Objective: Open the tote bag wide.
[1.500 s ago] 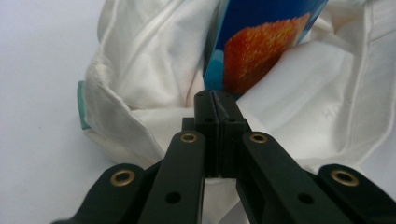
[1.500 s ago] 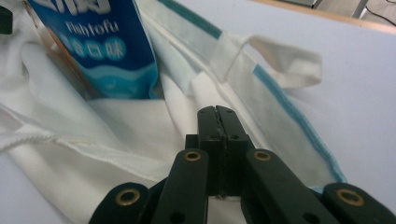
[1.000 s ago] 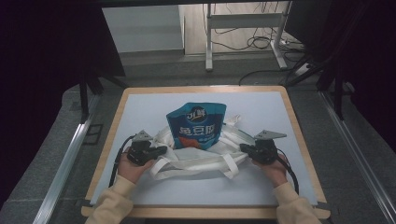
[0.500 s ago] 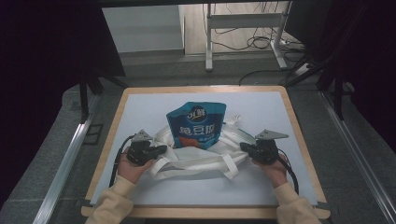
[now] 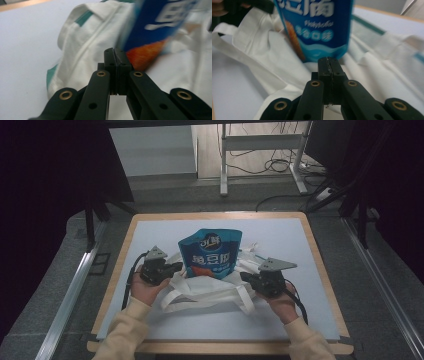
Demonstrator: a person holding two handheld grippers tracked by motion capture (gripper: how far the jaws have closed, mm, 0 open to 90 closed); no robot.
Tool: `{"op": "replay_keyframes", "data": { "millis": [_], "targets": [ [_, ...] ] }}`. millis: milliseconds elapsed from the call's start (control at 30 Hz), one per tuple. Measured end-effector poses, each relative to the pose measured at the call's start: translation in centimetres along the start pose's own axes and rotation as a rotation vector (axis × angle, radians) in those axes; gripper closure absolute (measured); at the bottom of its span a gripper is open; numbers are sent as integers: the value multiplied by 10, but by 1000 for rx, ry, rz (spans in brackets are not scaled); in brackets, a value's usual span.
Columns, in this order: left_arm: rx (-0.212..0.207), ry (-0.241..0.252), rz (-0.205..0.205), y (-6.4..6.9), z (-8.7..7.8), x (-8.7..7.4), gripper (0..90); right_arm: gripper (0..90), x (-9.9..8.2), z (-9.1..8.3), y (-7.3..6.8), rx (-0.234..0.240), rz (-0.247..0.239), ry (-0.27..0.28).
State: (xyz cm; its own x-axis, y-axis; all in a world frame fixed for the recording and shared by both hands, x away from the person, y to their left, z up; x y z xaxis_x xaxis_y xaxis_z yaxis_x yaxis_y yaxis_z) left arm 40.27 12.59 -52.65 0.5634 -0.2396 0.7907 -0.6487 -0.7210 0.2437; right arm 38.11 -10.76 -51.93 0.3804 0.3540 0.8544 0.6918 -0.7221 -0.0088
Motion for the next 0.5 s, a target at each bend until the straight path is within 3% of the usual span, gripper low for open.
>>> {"op": "replay_keyframes", "data": {
  "millis": [133, 400, 467, 500],
  "targets": [
    [18, -27, -44, -14, 16, -2, 896, 887, -16, 10, -9, 21, -10, -61],
    [59, -64, -68, -27, 30, 3, 897, 888, -43, 17, -19, 59, -26, -162],
    [62, -59, -87, -31, 33, 3, 898, 888, -51, 19, -23, 64, -40, -184],
    [59, -57, -118, -36, 36, 2, 898, 889, -59, 20, -26, 68, -52, -204]
  ]
}}
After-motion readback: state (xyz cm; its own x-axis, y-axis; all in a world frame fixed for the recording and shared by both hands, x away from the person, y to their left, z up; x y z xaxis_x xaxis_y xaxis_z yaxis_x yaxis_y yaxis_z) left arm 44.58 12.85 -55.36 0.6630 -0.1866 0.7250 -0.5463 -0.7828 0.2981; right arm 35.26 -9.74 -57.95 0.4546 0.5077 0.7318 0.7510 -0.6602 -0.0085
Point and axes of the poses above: each handheld gripper's, and its own axes: z roughly forward along the jaws, x roughly out of its top, y roughly to its right, the point moved 10 cm from there along z, roughly forward along the jaws, and after that the axes turned 8 degrees about -x, right-handed, at the moved point
